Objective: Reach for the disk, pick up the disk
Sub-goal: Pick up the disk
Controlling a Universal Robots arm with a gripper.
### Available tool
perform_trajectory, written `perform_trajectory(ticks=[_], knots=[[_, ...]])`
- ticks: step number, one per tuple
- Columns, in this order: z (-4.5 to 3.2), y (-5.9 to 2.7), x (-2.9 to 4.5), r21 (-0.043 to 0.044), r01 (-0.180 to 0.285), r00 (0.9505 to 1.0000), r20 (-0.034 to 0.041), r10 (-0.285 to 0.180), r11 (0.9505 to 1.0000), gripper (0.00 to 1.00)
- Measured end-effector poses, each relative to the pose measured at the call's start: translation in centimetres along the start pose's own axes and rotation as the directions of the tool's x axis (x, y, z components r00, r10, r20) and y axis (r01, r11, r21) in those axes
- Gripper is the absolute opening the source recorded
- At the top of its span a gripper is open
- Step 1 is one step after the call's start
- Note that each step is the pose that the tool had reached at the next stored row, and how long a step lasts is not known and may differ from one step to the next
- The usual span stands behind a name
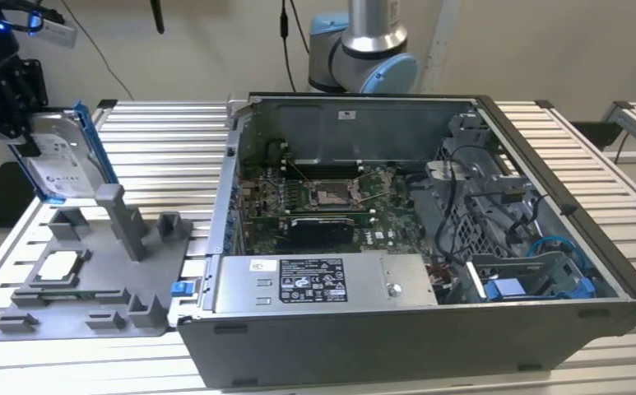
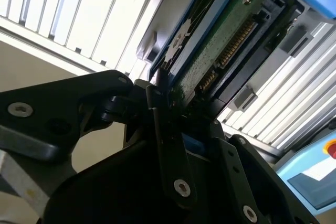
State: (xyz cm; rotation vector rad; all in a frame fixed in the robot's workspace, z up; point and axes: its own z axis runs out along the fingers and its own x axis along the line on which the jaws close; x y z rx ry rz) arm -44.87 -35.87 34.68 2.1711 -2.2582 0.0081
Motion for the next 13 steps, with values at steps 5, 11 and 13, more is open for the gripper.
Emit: perform_trajectory(ticks=[5, 11, 13], knots=[[-0.85, 0.0, 0.01, -0.0001, 0.0, 1.0, -0.0001, 0.0, 1.0, 0.0], [-2.0, 0.0, -0.01, -0.0001, 0.0, 1.0, -0.0013, 0.0, 1.0, 0.0], [-2.29, 0.01, -0.02, 0.0, 0.0, 1.0, -0.0014, 0.0, 1.0, 0.0]])
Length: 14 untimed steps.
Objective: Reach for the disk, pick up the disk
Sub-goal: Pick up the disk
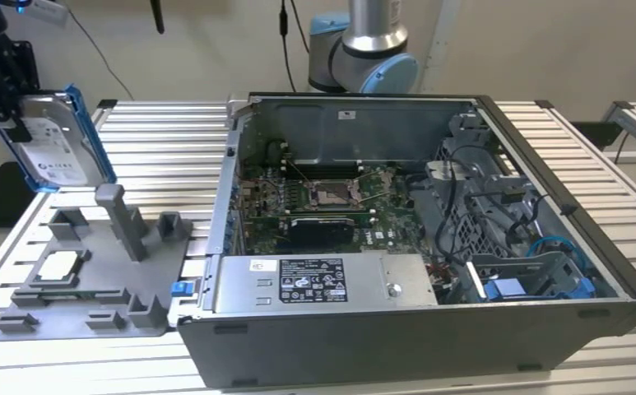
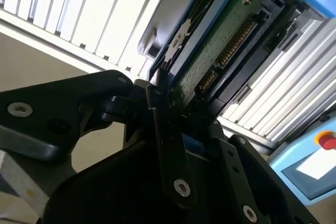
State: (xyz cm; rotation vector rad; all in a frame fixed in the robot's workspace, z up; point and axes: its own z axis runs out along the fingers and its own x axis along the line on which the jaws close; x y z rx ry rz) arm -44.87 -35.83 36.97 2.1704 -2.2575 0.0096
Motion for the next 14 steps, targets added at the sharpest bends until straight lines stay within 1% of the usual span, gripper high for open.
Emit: perform_trajectory(ticks=[8, 10, 14], knots=[[-1.48, 0.0, 0.01, 0.0, 0.0, 1.0, 0.0001, 0.0, 1.0, 0.0], [-1.91, 0.0, 0.02, 0.0, 0.0, 1.0, 0.0, 0.0, 1.0, 0.0], [-3.01, 0.01, 0.03, 0.0, 0.0, 1.0, 0.0, 0.0, 1.0, 0.0]])
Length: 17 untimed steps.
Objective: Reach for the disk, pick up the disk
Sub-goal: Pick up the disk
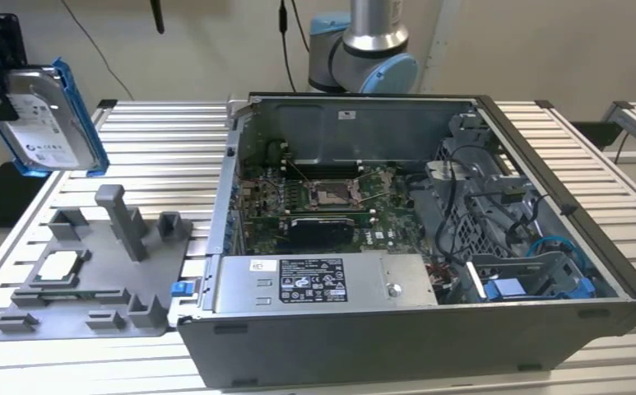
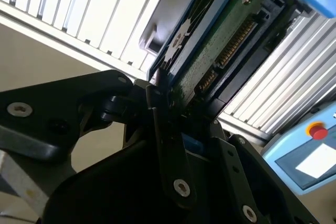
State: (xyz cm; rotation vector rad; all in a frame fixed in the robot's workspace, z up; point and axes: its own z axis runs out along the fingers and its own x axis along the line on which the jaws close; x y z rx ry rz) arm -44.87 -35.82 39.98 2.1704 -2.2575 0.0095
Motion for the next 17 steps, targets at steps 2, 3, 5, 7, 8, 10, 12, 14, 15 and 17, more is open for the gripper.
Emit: perform_trajectory(ticks=[2, 3, 5, 7, 8, 10, 12, 14, 15, 17], knots=[[-0.55, 0.0, 0.01, -0.0001, 0.0, 1.0, 0.0, 0.0, 1.0, 0.0], [-0.96, 0.0, 0.01, 0.0001, 0.0, 1.0, 0.0001, 0.0, 1.0, 0.0], [-1.86, 0.0, 0.03, -0.0001, 0.0, 1.0, 0.0, 0.0, 1.0, 0.0], [-2.82, 0.0, 0.04, 0.0, 0.0, 1.0, 0.0, 0.0, 1.0, 0.0], [-3.27, 0.01, 0.04, 0.0, 0.0, 1.0, 0.0, 0.0, 1.0, 0.0], [-4.15, 0.01, 0.05, 0.0, 0.0, 1.0, -0.0001, 0.0, 1.0, 0.0], [-5.07, 0.01, 0.06, 0.0, 0.0, 1.0, 0.0, 0.0, 1.0, 0.0], [-5.96, 0.02, 0.07, 0.0, 0.0, 1.0, 0.0, 0.0, 1.0, 0.0], [-6.41, 0.02, 0.07, 0.0001, 0.0, 1.0, 0.0, 0.0, 1.0, 0.0], [-7.33, 0.02, 0.09, 0.0001, 0.0, 1.0, 0.0001, 0.0, 1.0, 0.0]])
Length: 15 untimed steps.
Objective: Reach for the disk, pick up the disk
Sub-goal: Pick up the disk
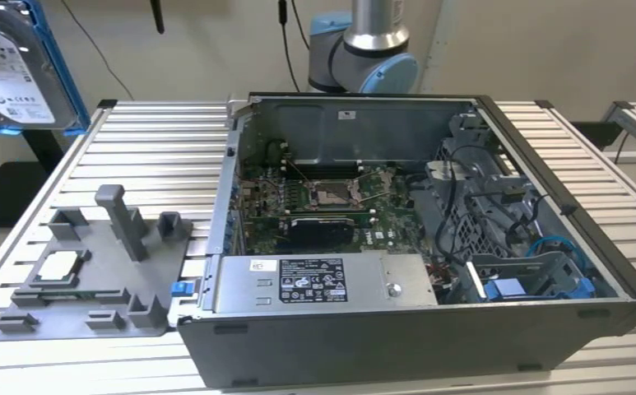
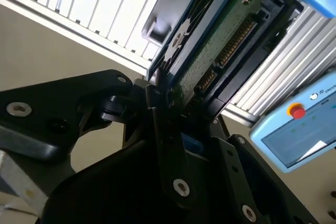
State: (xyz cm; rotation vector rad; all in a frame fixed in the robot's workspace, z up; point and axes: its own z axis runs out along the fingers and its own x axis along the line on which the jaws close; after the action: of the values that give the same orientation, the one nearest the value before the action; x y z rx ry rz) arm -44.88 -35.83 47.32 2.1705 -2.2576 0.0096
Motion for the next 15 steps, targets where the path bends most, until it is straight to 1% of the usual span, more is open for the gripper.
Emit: perform_trajectory(ticks=[6, 8, 15], knots=[[-2.64, 0.0, 0.03, -0.0003, 0.0, 1.0, -0.0002, 0.0, 1.0, 0.0], [-2.91, 0.0, 0.03, -0.0002, 0.0, 1.0, -0.0001, 0.0, 1.0, 0.0], [-2.94, 0.0, 0.03, -0.0001, 0.0, 1.0, 0.0, 0.0, 1.0, 0.0]])
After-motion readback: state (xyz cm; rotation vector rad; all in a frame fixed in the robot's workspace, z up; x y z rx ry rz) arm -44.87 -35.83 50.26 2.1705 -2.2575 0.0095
